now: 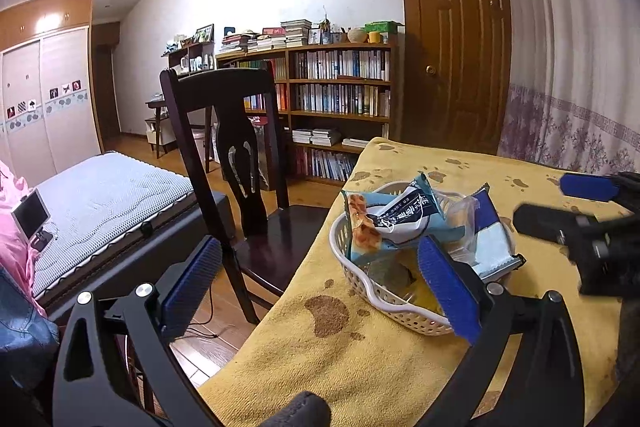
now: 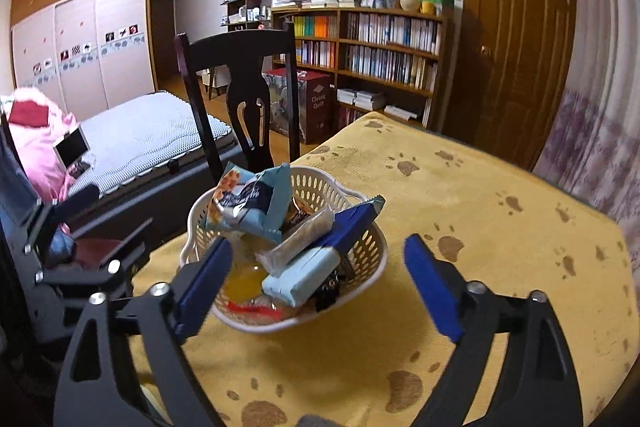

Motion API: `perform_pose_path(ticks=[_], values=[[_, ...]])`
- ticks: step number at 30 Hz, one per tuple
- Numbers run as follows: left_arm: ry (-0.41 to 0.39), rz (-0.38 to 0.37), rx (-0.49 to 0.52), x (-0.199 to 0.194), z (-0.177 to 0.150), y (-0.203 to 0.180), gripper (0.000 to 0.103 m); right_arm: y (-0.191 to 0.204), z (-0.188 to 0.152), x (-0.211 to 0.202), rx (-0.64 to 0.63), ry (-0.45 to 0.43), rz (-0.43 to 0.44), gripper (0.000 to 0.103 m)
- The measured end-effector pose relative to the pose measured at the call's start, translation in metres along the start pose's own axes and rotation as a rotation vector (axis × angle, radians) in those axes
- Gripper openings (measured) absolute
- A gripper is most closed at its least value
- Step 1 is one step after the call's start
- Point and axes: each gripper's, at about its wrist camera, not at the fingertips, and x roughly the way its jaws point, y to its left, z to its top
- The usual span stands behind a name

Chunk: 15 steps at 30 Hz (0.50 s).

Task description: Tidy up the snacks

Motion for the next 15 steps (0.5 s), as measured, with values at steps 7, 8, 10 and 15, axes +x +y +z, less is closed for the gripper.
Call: perform_pose_path(ticks=[7,8,10,15], values=[[-0.016,-0.001,0.034,-0.006,-0.001,-0.008,0.1,0.014,-0.019,-0.012,-0.111,0.003,-0.034,0.098],[-0.019,0.001,0.042,-0.007,-0.001,-0.01,0.1,0.016,-0.022,-0.012,-0.122,0.004,-0.037,0.098],[-0.023,0.003,0.055,-0.008,-0.001,-0.012,0.1,0.02,-0.028,-0.015,-0.136,0.007,-0.042,0.098],[-0.027,0.004,0.079,-0.01,-0.001,-0.019,0.1,0.022,-0.033,-0.018,-0.167,0.009,-0.058,0.098]])
